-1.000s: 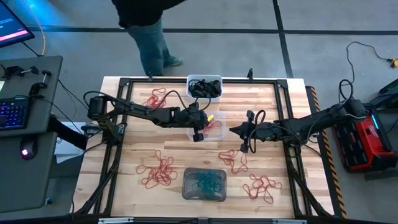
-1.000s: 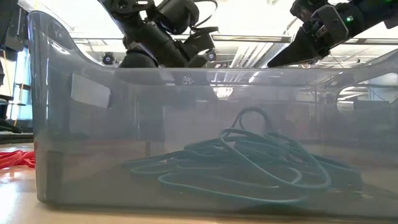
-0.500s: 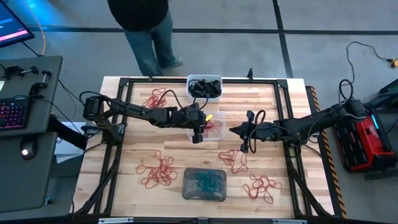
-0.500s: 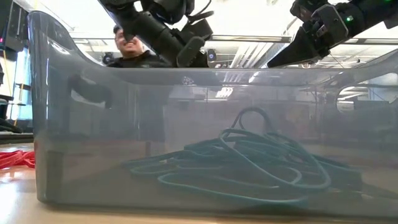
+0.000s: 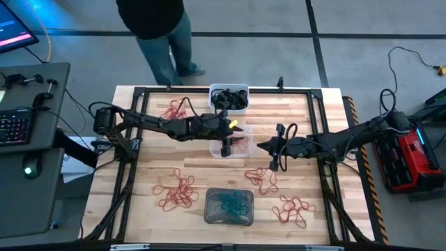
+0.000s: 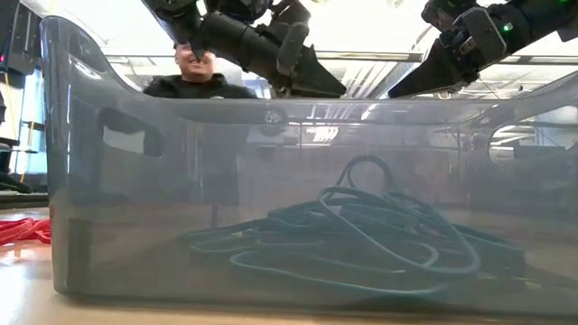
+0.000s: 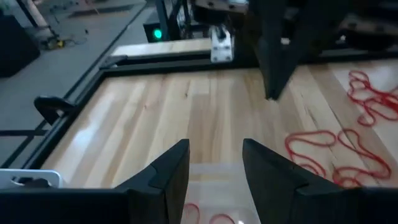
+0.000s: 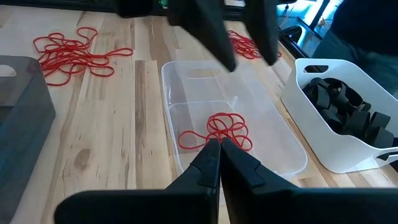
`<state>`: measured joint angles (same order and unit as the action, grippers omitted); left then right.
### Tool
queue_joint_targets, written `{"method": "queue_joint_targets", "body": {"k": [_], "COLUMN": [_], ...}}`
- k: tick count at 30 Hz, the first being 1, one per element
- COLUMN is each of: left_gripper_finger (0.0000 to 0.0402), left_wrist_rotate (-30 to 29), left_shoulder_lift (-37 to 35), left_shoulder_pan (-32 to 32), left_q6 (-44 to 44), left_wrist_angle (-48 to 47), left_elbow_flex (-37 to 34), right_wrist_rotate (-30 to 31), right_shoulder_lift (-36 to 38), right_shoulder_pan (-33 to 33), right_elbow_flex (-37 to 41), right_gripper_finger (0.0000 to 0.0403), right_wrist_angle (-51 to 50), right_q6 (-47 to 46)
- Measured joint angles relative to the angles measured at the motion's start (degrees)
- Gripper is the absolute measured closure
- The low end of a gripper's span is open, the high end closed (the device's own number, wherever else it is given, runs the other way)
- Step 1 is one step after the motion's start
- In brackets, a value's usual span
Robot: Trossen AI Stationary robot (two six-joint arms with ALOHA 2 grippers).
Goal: Sort rubber bands into baskets
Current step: Put the red rubber band into the transparent bin
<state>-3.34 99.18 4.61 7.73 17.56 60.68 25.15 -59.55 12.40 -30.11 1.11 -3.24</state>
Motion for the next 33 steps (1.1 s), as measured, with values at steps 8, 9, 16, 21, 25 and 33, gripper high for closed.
{"method": "queue_joint_targets", "body": {"k": [8,9,16,21,25,33], "left_gripper_finger": [0.0259,0.0260,0.0290,0.0313,0.0331,0.0364], "left_wrist_rotate": [1.3,1.7,0.8,-4.3,-9.6,-14.7], "left_shoulder_lift": [-0.3,-0.3,-4.0,-14.7,-26.3,-44.5], "left_shoulder_pan": [0.2,0.2,0.8,2.2,3.3,7.3], "left_q6": [-0.1,-0.4,-3.1,-5.5,-8.4,-16.2], "left_wrist_angle": [5.4,9.1,27.0,19.6,7.1,-26.4], "left_elbow_flex": [-0.5,-1.6,-13.1,-21.1,-25.8,-27.2], "right_wrist_rotate": [0.0,0.0,0.0,0.0,0.0,0.0], "right_shoulder_lift": [0.0,0.0,0.0,0.0,0.0,0.0], "right_shoulder_pan": [0.0,0.0,0.0,0.0,0.0,0.0], "right_elbow_flex": [0.0,0.0,0.0,0.0,0.0,0.0], "right_gripper_finger": [0.0403,0.0403,0.0403,0.0403,0.0403,0.0403], "right_wrist_angle": [0.0,0.0,0.0,0.0,0.4,0.5], "right_q6": [0.7,0.7,0.7,0.7,0.7,0.7]}}
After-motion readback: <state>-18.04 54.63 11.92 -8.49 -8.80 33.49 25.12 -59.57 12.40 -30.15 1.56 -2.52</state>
